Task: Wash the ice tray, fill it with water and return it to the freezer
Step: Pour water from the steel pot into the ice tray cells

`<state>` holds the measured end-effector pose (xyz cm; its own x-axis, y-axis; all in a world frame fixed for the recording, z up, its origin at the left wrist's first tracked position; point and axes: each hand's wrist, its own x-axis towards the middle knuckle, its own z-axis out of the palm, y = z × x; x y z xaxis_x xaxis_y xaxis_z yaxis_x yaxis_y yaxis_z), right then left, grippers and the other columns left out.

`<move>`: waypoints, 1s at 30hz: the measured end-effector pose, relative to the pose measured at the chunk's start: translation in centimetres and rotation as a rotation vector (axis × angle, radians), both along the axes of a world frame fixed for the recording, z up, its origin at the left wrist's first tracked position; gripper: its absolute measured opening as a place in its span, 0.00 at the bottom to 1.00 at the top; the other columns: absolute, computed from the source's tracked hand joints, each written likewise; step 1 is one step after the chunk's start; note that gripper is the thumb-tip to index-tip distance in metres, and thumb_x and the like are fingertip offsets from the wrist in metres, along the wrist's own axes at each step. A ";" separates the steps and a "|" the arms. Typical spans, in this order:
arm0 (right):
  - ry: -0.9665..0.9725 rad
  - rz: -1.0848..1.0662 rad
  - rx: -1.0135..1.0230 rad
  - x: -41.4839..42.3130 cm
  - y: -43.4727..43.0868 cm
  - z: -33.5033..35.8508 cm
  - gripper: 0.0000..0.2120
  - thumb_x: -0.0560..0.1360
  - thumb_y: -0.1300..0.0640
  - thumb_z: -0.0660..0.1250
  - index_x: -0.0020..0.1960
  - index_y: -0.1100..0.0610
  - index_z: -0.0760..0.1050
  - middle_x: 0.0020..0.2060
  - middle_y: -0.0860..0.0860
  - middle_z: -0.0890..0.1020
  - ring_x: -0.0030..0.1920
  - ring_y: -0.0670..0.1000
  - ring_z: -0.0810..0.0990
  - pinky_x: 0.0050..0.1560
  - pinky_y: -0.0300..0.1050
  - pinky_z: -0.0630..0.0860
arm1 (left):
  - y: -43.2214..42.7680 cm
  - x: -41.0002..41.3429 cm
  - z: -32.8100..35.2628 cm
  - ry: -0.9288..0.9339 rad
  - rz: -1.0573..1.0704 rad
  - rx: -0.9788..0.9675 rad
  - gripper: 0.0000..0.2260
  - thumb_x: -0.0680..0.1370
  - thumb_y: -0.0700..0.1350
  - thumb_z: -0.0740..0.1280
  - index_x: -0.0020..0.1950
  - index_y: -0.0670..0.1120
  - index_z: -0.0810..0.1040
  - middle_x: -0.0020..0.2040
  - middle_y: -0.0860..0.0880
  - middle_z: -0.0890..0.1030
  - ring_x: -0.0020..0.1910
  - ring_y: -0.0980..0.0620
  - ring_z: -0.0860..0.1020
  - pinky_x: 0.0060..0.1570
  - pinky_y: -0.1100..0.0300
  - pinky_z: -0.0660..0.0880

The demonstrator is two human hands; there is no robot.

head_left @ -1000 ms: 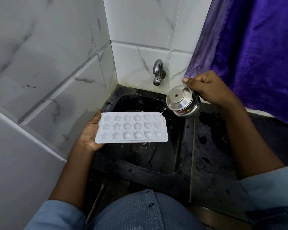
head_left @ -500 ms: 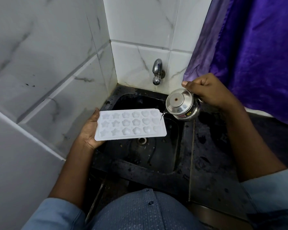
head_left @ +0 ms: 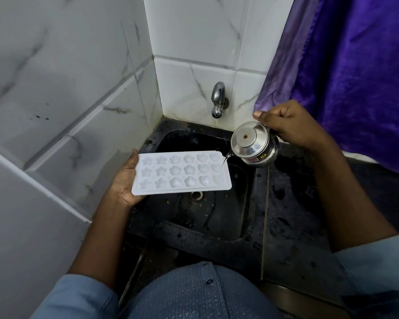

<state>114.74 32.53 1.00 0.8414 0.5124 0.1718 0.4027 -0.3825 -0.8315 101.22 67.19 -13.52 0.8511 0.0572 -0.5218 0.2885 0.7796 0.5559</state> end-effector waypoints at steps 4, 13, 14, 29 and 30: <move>0.004 0.003 0.001 -0.1 0.0 0.2 0.27 0.83 0.53 0.69 0.29 0.57 0.64 0.21 0.44 0.63 0.22 0.45 0.59 0.27 0.33 0.62 | 0.2 0.0 -0.2 -0.005 0.002 -0.016 0.31 0.82 0.64 0.61 0.65 0.38 0.82 0.64 0.34 0.83 0.54 0.35 0.87 0.52 0.37 0.84; -0.013 0.014 0.014 -0.4 0.7 0.4 0.27 0.83 0.53 0.68 0.29 0.59 0.64 0.21 0.46 0.63 0.22 0.45 0.59 0.27 0.32 0.62 | -0.3 0.2 0.0 0.008 0.003 0.008 0.30 0.84 0.65 0.59 0.65 0.39 0.82 0.63 0.36 0.84 0.54 0.37 0.87 0.49 0.36 0.84; -0.014 0.013 0.016 -0.4 0.9 0.3 0.27 0.83 0.52 0.68 0.29 0.58 0.63 0.21 0.46 0.62 0.22 0.44 0.59 0.27 0.32 0.62 | -0.4 0.3 0.0 0.014 0.010 0.013 0.30 0.84 0.64 0.59 0.62 0.39 0.84 0.63 0.36 0.85 0.53 0.37 0.87 0.52 0.37 0.84; -0.072 0.052 -0.004 0.1 1.6 0.1 0.30 0.83 0.52 0.68 0.30 0.67 0.61 0.25 0.54 0.63 0.24 0.50 0.60 0.30 0.36 0.65 | -0.8 0.4 0.4 0.003 -0.013 -0.005 0.31 0.83 0.65 0.61 0.70 0.41 0.79 0.67 0.36 0.82 0.62 0.36 0.83 0.51 0.33 0.82; -0.075 0.051 -0.001 0.0 1.6 0.1 0.30 0.83 0.52 0.68 0.31 0.67 0.61 0.25 0.54 0.63 0.24 0.50 0.60 0.30 0.35 0.65 | -0.8 0.4 0.3 -0.004 -0.018 -0.010 0.31 0.82 0.65 0.61 0.70 0.41 0.79 0.67 0.36 0.83 0.61 0.36 0.84 0.50 0.33 0.82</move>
